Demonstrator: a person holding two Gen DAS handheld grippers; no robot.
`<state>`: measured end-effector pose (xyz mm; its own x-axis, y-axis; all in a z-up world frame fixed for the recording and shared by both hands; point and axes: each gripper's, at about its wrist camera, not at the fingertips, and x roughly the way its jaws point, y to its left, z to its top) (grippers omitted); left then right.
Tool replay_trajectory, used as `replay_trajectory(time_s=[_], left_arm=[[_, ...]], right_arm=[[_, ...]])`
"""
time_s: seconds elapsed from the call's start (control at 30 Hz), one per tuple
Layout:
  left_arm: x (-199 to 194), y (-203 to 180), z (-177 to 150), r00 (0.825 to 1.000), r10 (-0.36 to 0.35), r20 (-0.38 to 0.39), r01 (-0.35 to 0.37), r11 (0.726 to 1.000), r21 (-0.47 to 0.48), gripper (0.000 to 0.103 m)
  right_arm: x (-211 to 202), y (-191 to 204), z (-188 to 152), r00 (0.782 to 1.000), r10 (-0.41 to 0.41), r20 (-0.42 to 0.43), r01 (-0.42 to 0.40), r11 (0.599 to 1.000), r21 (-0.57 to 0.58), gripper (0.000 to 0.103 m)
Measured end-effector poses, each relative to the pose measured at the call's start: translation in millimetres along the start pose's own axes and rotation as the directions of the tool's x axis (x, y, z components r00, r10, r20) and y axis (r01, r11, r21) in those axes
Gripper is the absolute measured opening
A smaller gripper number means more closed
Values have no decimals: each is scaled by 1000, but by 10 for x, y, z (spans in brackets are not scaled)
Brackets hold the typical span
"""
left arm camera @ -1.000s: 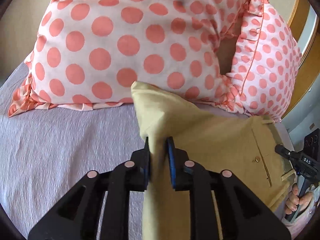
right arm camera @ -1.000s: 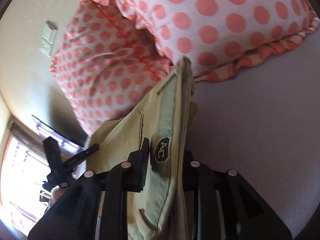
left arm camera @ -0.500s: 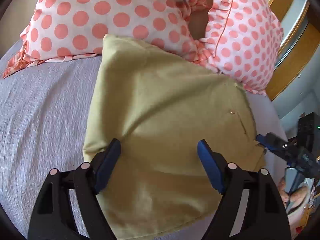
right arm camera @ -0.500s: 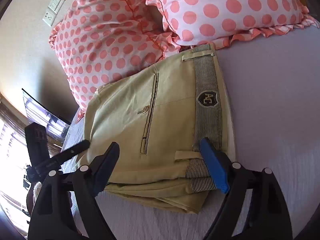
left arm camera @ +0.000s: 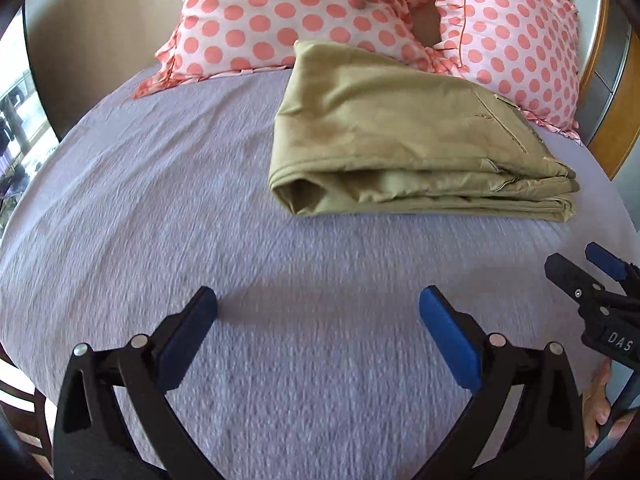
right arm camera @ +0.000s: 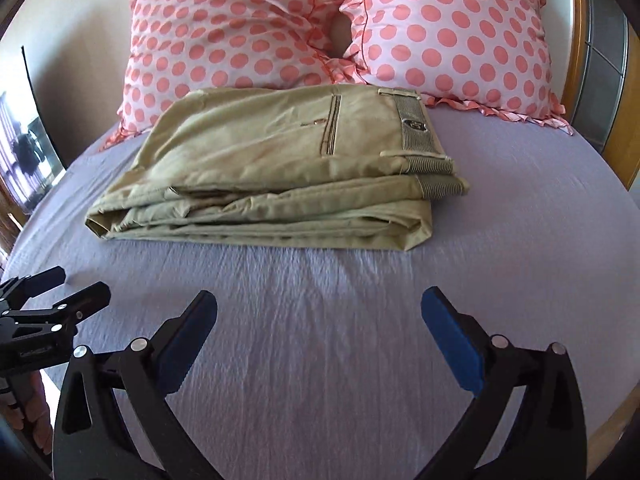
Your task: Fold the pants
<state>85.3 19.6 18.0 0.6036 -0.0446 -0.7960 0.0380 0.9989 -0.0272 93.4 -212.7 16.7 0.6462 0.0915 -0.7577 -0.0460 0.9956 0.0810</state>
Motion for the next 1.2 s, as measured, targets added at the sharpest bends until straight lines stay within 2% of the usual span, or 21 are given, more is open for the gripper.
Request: replay_trajectory(time_s=[0.1, 0.3, 1.2], left_arm=[[-13, -17, -80, 999, 46, 4, -46, 999, 6, 101], [-50, -16, -148, 997, 51, 51, -50, 999, -4, 101], [-57, -18, -154, 996, 52, 68, -52, 999, 2, 101]], right_arm=[[-1, 40, -17, 1000, -30, 3, 31, 999, -9, 102], [8, 69, -65, 998, -66, -15, 66, 998, -7, 102], [4, 65, -62, 998, -66, -16, 66, 998, -8, 102]])
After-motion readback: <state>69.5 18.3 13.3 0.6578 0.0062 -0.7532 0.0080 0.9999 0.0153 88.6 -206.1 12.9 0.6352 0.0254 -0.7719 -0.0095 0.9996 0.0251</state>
